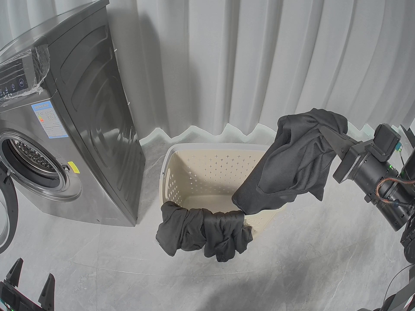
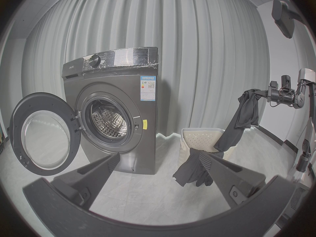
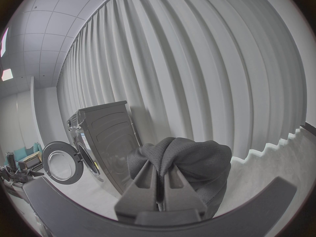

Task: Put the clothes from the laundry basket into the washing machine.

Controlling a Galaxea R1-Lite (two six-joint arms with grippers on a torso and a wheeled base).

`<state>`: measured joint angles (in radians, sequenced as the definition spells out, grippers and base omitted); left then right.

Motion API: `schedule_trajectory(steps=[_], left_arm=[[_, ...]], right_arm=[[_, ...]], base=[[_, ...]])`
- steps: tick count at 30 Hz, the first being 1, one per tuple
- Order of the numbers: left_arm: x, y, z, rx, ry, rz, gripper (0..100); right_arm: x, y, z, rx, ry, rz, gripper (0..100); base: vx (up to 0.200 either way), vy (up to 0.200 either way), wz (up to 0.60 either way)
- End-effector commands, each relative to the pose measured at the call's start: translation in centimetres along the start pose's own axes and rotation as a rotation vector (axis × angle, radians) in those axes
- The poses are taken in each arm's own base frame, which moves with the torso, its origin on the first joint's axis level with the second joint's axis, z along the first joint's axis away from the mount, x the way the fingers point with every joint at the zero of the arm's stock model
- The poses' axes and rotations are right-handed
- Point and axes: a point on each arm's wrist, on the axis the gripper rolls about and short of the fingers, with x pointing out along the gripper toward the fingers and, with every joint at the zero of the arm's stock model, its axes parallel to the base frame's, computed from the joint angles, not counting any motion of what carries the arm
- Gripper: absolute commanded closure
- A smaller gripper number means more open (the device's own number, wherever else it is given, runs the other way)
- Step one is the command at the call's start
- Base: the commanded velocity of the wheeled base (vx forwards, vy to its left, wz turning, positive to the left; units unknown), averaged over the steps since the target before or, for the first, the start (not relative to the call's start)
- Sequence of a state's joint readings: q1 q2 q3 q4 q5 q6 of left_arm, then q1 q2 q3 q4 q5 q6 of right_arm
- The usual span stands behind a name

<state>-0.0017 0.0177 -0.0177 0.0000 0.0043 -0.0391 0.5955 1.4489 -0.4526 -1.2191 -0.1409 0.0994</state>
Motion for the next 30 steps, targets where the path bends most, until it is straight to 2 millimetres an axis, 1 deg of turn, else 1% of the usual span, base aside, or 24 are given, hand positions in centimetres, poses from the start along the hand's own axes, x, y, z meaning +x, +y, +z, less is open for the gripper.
schedule_trajectory(steps=[1, 2, 4, 10, 15, 23, 30], left_arm=[[0.01, 0.02, -0.53, -0.001, 0.002, 0.001, 0], [0.01, 0.02, -0.53, -0.001, 0.002, 0.001, 0], [0.01, 0.02, -0.53, -0.001, 0.002, 0.001, 0], [0.01, 0.02, -0.53, -0.001, 0.002, 0.001, 0], [0.01, 0.02, -0.53, -0.001, 0.002, 0.001, 0], [0.01, 0.02, -0.53, -0.002, 0.002, 0.001, 0], [0.01, 0.02, -0.53, -0.002, 0.002, 0.001, 0]], right_arm=[[-0.11, -0.51, -0.02, -0.005, 0.001, -0.022, 100], [-0.14, -0.86, -0.09, -0.01, 0.003, -0.037, 100], [-0.18, -0.72, -0.06, -0.012, 0.003, -0.029, 100], [-0.16, -0.68, -0.06, -0.011, 0.0, -0.026, 100], [-0.33, -0.58, 0.07, -0.006, -0.005, -0.018, 100], [-0.38, -0.63, -0.3, -0.007, 0.008, -0.022, 100], [-0.53, -0.65, 0.0, -0.005, -0.003, -0.023, 100]], base=[[-0.2, 0.0, 0.0], [-0.2, 0.0, 0.0], [-0.2, 0.0, 0.0], [0.0, 0.0, 0.0], [0.0, 0.2, 0.0], [0.0, 0.2, 0.0], [0.0, 0.2, 0.0]])
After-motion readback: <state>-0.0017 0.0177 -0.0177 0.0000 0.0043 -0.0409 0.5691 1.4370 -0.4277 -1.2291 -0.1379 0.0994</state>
